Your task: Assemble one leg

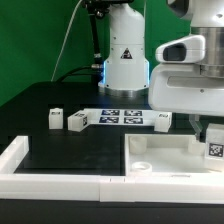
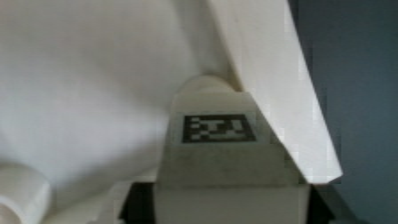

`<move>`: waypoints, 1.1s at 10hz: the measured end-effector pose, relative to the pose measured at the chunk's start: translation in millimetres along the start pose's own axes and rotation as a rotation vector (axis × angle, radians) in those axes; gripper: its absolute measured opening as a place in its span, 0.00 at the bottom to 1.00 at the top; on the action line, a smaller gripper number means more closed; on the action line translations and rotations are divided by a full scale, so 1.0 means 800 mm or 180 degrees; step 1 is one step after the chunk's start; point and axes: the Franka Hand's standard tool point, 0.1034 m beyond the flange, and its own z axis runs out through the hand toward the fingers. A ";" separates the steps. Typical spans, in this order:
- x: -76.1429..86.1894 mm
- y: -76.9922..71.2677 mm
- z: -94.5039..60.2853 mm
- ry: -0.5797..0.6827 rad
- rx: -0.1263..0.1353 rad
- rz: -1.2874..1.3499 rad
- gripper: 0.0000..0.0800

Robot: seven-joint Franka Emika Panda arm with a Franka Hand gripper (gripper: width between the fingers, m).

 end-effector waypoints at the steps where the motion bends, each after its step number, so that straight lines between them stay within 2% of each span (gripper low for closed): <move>1: -0.001 0.000 0.000 0.0003 -0.0023 0.0541 0.36; 3: -0.001 0.001 0.001 0.0040 -0.0053 0.1298 0.37; 7: -0.001 0.000 0.002 -0.0014 0.0021 0.2150 0.37; 9: -0.001 0.000 0.002 -0.0013 0.0021 0.1885 0.75; 10: -0.002 0.001 0.001 -0.0025 -0.0001 0.1590 0.75; 11: -0.002 0.000 -0.001 -0.0047 -0.0013 0.1157 0.80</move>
Offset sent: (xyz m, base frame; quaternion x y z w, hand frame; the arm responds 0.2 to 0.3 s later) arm -0.0037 -0.0033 -0.0039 -0.0063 -0.0077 0.2829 0.9591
